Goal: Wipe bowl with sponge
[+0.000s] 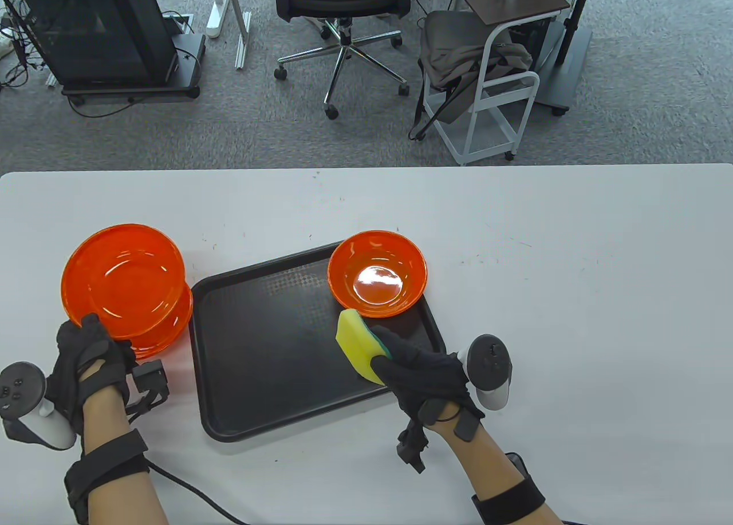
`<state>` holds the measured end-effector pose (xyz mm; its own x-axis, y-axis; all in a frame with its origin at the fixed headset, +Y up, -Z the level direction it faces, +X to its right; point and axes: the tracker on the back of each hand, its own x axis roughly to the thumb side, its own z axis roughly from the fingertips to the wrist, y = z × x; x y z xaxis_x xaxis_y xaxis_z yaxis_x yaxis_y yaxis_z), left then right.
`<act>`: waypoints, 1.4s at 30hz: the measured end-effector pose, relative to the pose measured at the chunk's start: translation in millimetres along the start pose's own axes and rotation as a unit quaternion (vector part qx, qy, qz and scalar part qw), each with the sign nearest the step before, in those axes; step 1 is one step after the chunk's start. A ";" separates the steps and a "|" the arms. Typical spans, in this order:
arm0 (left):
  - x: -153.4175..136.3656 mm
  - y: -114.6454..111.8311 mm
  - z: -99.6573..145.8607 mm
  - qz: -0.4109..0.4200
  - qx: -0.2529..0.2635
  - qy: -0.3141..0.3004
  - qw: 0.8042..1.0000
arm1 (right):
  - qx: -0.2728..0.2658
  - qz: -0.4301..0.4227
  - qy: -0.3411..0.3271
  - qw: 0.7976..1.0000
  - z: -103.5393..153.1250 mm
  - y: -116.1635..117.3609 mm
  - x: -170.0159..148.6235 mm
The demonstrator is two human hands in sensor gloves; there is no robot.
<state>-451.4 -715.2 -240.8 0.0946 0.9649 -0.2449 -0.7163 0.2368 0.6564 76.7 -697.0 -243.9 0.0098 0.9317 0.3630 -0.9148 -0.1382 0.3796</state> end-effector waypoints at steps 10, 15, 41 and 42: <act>-24.6 -11.6 -5.3 -0.037 -0.013 0.048 0.998 | 0.006 0.005 0.001 1.000 1.0 0.4 -0.3; -34.9 -13.1 -6.9 -0.045 -0.014 0.076 0.996 | 0.010 0.005 0.000 1.000 0.9 1.5 -0.1; -10.0 -16.8 11.7 -0.109 -0.094 0.080 0.986 | 0.010 0.005 0.007 1.000 1.6 -4.0 0.2; -3.6 -20.6 13.8 -0.119 -0.097 0.065 0.986 | 0.009 0.004 0.008 1.000 1.5 -4.7 -0.4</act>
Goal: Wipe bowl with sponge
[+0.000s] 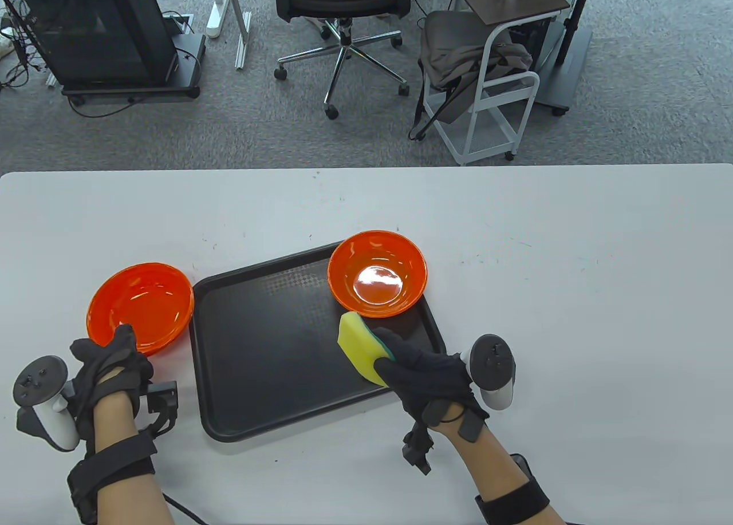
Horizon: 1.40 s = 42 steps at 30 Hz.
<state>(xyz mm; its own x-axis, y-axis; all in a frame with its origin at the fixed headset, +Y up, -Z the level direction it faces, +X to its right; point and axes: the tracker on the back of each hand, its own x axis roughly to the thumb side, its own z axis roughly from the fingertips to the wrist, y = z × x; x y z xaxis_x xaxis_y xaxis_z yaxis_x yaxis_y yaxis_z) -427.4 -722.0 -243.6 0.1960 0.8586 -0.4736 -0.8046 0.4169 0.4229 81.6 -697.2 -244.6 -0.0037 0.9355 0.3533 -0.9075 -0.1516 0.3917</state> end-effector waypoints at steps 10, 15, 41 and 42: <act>60.3 -98.6 17.8 -0.116 -0.171 -0.126 0.970 | -0.006 -0.001 -0.002 1.000 -0.3 -2.7 0.5; 75.8 -163.4 24.6 -0.128 -0.253 -0.114 0.952 | -0.016 -0.001 -0.005 1.000 0.8 -7.4 2.3; 59.3 -297.3 31.5 -0.106 -0.291 -0.063 0.949 | -0.044 0.021 -0.009 0.999 1.2 -26.2 7.7; 60.7 -293.5 32.1 -0.103 -0.291 -0.069 0.949 | -0.044 0.024 -0.008 0.999 1.1 -26.5 7.7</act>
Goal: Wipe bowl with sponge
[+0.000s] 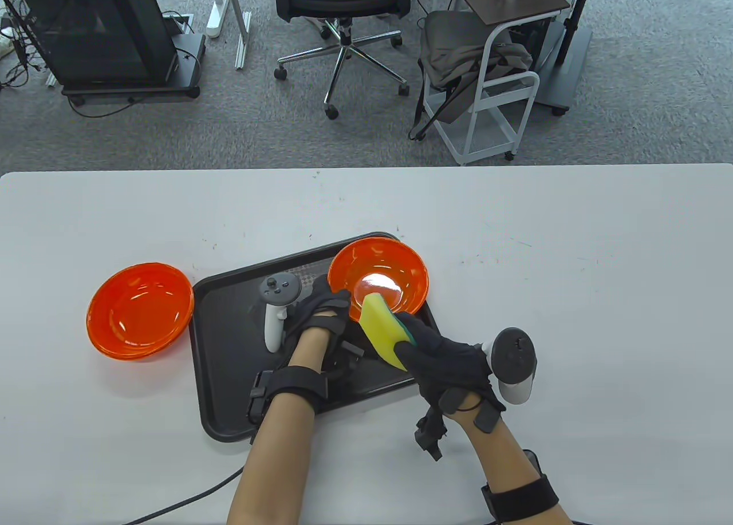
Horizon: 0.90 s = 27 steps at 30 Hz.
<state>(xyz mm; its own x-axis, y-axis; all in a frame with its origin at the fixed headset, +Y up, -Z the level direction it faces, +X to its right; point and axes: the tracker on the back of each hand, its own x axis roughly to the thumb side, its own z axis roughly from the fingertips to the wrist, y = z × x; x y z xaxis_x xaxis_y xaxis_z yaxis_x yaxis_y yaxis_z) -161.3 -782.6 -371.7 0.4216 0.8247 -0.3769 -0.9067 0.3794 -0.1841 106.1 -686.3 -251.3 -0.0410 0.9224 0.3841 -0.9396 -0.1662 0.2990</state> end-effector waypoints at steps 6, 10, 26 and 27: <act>7.3 20.8 27.8 -0.029 -0.001 -0.044 0.999 | -0.002 0.016 0.000 1.000 0.0 0.1 0.3; 17.0 39.4 59.3 -0.107 0.011 -0.074 0.991 | -0.001 0.042 -0.005 0.999 0.4 0.4 2.4; 19.7 58.1 130.7 -0.114 0.035 -0.170 0.978 | 0.012 0.344 -0.054 0.937 2.2 15.5 31.3; 21.0 58.6 131.6 -0.111 0.035 -0.175 0.978 | 0.016 0.380 -0.062 0.923 2.0 17.6 34.1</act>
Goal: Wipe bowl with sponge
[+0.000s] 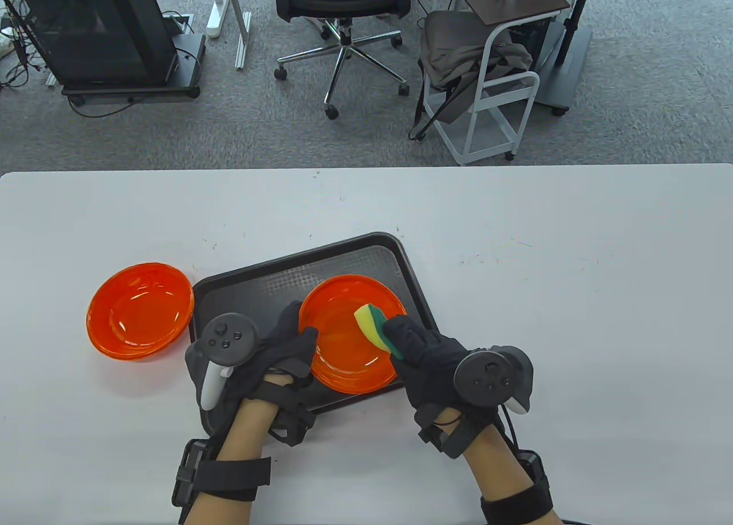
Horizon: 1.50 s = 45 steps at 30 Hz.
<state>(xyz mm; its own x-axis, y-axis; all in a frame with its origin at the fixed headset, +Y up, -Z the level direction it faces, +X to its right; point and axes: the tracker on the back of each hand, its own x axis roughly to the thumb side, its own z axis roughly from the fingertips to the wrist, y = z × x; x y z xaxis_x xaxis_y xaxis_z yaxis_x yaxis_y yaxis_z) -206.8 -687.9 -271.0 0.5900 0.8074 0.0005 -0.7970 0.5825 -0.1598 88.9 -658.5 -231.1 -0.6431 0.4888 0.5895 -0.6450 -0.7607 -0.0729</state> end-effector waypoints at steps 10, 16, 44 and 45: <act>5.2 2.9 1.3 -0.002 0.002 -0.026 1.000 | 0.085 0.281 -0.073 0.953 -7.4 19.5 32.7; 16.4 0.5 4.2 -0.021 -0.021 -0.052 0.998 | 0.123 0.383 -0.067 0.913 -13.5 33.2 34.1; 16.4 3.6 5.7 -0.056 0.026 -0.068 0.996 | 0.218 0.318 -0.093 0.918 -12.3 53.5 54.5; 16.8 4.4 5.6 -0.056 0.024 -0.068 0.996 | 0.216 0.328 -0.086 0.916 -12.8 53.0 53.3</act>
<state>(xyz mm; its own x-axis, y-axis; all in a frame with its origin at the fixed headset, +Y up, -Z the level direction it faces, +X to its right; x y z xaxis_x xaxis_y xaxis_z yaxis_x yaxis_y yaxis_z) -201.1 -671.3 -266.1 0.6552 0.7405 0.1495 -0.7344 0.6707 -0.1036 15.1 -667.3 -213.8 -0.7357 -0.1797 0.6531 0.1040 -0.9827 -0.1531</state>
